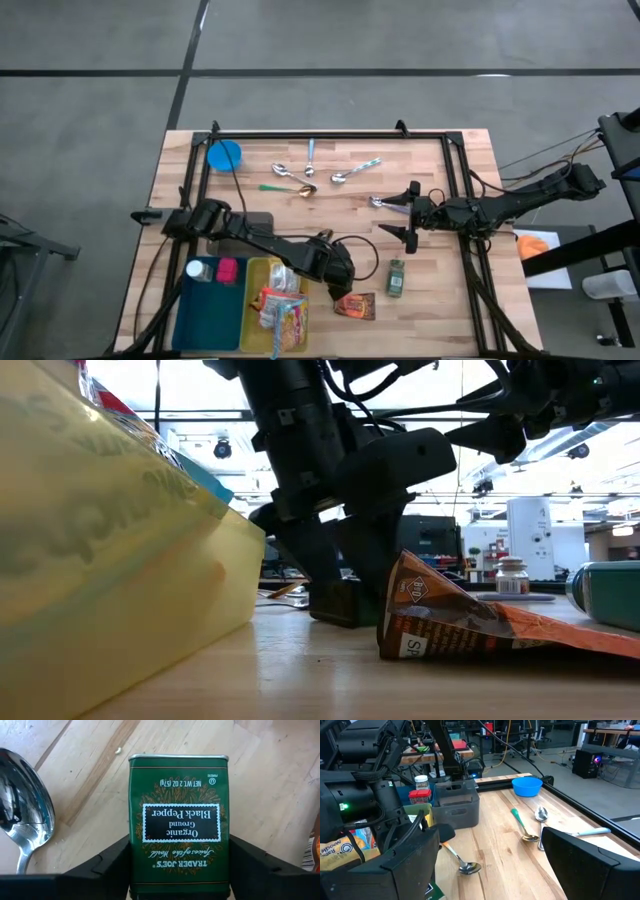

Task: Pick & Place Food Item
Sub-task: Put the green seasoning can into the blue bin

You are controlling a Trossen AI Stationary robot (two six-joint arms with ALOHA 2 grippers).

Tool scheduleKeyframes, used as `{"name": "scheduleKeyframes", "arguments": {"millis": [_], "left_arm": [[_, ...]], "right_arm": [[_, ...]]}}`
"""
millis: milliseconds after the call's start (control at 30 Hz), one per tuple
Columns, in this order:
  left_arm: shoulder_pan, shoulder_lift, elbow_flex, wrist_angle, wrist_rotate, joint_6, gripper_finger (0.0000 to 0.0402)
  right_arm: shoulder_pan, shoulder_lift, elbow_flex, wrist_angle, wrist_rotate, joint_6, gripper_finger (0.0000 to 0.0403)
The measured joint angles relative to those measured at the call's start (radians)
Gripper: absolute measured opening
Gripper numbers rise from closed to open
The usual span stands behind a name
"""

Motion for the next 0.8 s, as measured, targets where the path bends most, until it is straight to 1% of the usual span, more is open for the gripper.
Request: {"name": "scheduleKeyframes", "arguments": {"millis": [100, 267, 500, 800], "left_arm": [[0.0, 0.0, 0.0, -0.003, -0.005, -0.005, 0.0253], [0.0, 0.0, 0.0, -0.002, -0.006, -0.006, 0.0271], [0.0, 0.0, 0.0, -0.001, -0.012, -0.006, 0.0255], [0.001, 0.0, 0.0, 0.0, -0.013, -0.006, 0.0265]], "right_arm": [[0.0, 0.0, 0.0, 0.0, 0.0, 0.0, 0.0349], [0.0, 0.0, 0.0, 0.0, 0.0, 0.0, 0.0349], [0.0, 0.0, 0.0, 0.0, 0.0, 0.0, 0.0349], [0.0, 0.0, 0.0, 0.0, 0.0, 0.0, 0.0349]]}}
